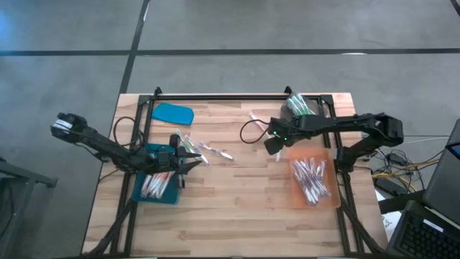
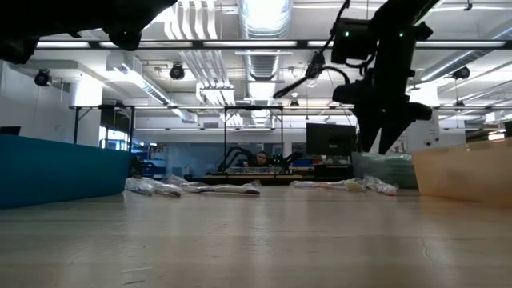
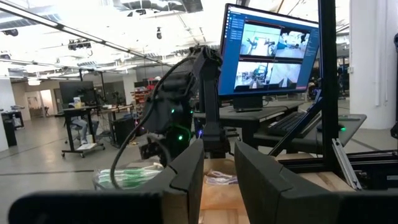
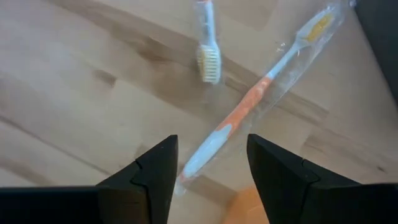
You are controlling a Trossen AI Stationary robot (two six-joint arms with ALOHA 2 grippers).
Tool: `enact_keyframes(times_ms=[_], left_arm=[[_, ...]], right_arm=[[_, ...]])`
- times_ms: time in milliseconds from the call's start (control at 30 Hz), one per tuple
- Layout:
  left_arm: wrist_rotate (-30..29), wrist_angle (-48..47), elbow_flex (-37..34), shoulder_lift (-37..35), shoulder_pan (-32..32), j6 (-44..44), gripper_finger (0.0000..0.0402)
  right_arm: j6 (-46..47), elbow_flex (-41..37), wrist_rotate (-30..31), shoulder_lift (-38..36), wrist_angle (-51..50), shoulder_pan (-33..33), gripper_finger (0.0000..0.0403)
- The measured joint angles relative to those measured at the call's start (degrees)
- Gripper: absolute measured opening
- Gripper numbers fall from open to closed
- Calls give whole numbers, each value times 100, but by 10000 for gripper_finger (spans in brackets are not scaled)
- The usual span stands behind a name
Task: Pick & Place Toothbrushes
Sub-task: Put the orange toothbrush into the blue bin
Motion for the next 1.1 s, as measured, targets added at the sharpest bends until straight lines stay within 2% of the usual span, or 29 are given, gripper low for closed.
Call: enact_keyframes(times_ms=[500,800,1100], left_arm=[[0,-3,0,0,2,0,97],[-2,-4,0,0,1,2,97],[-1,-5,0,0,1,2,97]], right_arm=[[-195,0,-201,1028,14,-484,205],[-338,7,-219,1581,49,-531,175],[-385,13,-226,1576,95,-531,118]])
